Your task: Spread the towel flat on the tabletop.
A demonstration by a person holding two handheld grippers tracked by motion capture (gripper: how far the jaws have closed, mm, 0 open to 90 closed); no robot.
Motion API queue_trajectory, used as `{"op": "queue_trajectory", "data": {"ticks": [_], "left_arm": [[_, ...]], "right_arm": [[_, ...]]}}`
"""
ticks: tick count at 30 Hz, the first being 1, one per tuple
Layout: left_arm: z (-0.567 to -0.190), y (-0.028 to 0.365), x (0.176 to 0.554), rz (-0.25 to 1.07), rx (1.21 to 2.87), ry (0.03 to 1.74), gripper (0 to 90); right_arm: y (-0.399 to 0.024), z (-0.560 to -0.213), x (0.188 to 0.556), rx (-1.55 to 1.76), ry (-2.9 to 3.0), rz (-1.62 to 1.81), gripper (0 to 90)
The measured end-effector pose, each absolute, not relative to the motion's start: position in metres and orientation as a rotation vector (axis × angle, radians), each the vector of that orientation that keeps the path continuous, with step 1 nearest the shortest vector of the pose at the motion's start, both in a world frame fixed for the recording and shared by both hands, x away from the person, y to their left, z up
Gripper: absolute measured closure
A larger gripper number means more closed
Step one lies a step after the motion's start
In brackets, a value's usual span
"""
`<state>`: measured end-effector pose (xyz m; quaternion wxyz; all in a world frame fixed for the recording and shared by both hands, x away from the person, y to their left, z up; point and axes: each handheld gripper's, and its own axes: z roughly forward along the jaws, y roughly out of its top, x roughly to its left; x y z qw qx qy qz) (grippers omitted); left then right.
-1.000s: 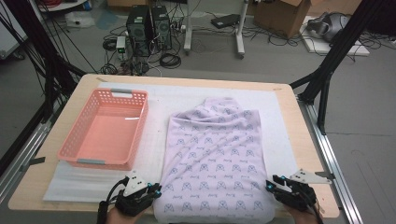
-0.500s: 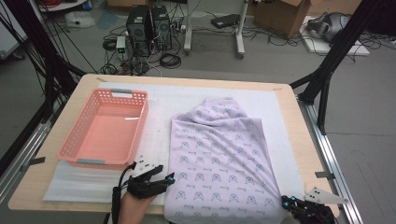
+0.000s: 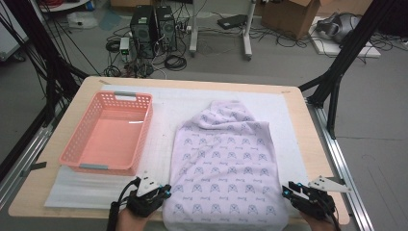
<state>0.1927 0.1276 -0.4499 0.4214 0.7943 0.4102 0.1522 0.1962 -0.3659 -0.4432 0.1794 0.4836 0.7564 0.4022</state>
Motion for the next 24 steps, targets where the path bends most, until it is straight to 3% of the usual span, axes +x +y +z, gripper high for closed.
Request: {"op": "queue_trajectory", "data": {"ticks": [4,5,6,7,9,14,17,18,19,20,21,24], "left_arm": [[-0.453,0.133,0.191,0.355,1.949,1.029,80.5],[-0.453,0.132,0.193,0.363,1.925,1.039,70.3],[-0.453,0.131,0.195,0.363,1.904,1.047,61.7],[-0.453,0.131,0.197,0.361,1.888,1.048,58.4],[-0.453,0.129,0.203,0.371,1.861,1.054,52.1],[-0.454,0.122,0.219,0.343,1.840,1.083,48.1],[-0.458,0.111,0.221,0.335,1.883,1.054,50.4],[-0.458,0.108,0.218,0.354,1.917,1.012,56.0],[-0.459,0.106,0.216,0.383,1.929,1.000,72.5],[-0.458,0.106,0.213,0.385,1.932,1.011,76.3],[-0.457,0.107,0.212,0.363,1.938,1.018,85.5],[-0.456,0.113,0.200,0.356,1.945,1.013,86.1]], "right_arm": [[-0.346,-0.449,0.211,1.356,2.188,1.093,59.9],[-0.342,-0.450,0.212,1.332,2.182,1.062,65.6],[-0.341,-0.450,0.211,1.311,2.193,1.054,78.9],[-0.341,-0.449,0.210,1.303,2.229,1.085,86.7],[-0.342,-0.448,0.205,1.271,2.258,1.055,87.9],[-0.362,-0.444,0.182,1.255,2.300,1.033,88.2],[-0.370,-0.446,0.176,1.274,2.291,1.088,84.3],[-0.370,-0.446,0.178,1.287,2.288,1.098,79.7],[-0.369,-0.446,0.181,1.304,2.268,1.111,73.2],[-0.369,-0.446,0.183,1.308,2.251,1.120,70.8],[-0.367,-0.445,0.186,1.312,2.240,1.130,68.6],[-0.361,-0.445,0.197,1.313,2.196,1.122,61.9]]}}
